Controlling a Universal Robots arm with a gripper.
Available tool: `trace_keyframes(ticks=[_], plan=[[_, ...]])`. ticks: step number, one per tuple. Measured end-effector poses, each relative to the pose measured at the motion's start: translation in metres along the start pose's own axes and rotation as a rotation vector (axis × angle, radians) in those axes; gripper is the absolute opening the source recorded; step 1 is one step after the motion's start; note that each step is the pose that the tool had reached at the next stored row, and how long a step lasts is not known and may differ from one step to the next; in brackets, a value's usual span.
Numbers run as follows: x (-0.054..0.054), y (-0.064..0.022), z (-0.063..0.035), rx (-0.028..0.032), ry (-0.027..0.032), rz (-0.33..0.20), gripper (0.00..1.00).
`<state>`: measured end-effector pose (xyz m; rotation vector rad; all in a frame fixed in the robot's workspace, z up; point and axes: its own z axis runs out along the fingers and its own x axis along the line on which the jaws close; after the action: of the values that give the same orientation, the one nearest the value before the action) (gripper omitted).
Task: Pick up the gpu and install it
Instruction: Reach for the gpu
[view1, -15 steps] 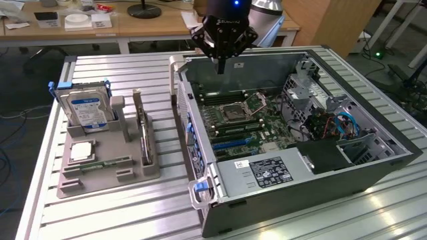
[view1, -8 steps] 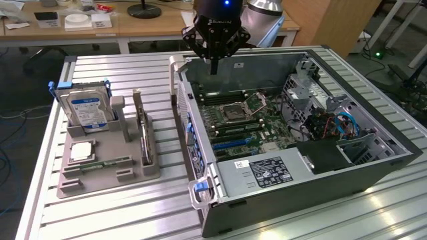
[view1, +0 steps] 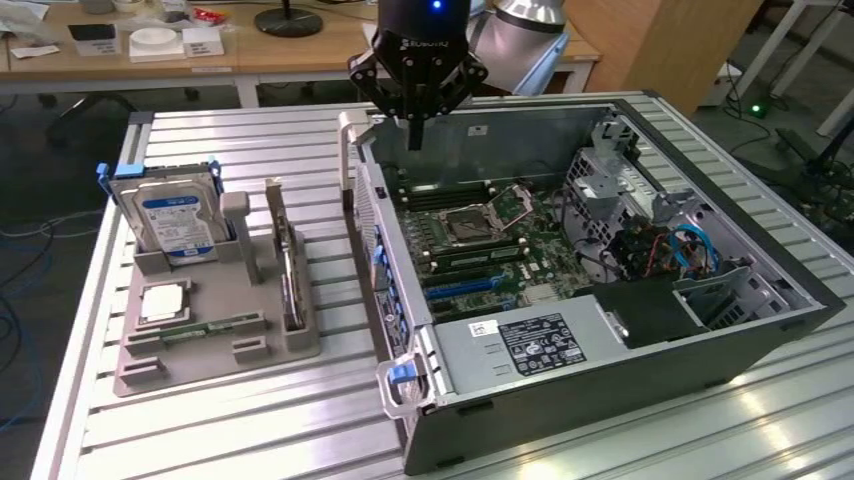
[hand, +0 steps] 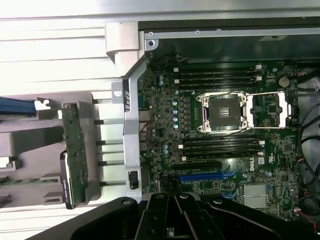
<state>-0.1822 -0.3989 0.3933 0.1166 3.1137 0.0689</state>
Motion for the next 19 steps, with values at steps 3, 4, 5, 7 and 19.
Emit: trace_keyframes(ticks=[3, 4, 5, 7, 19], plan=[[0.003, -0.0002, -0.0001, 0.0000, 0.0000, 0.000, 0.11], [0.004, -0.0003, -0.0001, 0.0000, 0.0000, 0.000, 0.11], [0.006, -0.0004, -0.0001, 0.0000, 0.0000, 0.000, 0.11], [0.008, -0.0006, -0.0002, 0.0000, 0.0000, 0.000, 0.11], [0.027, -0.0020, -0.0007, 0.0000, 0.0000, 0.000, 0.11]])
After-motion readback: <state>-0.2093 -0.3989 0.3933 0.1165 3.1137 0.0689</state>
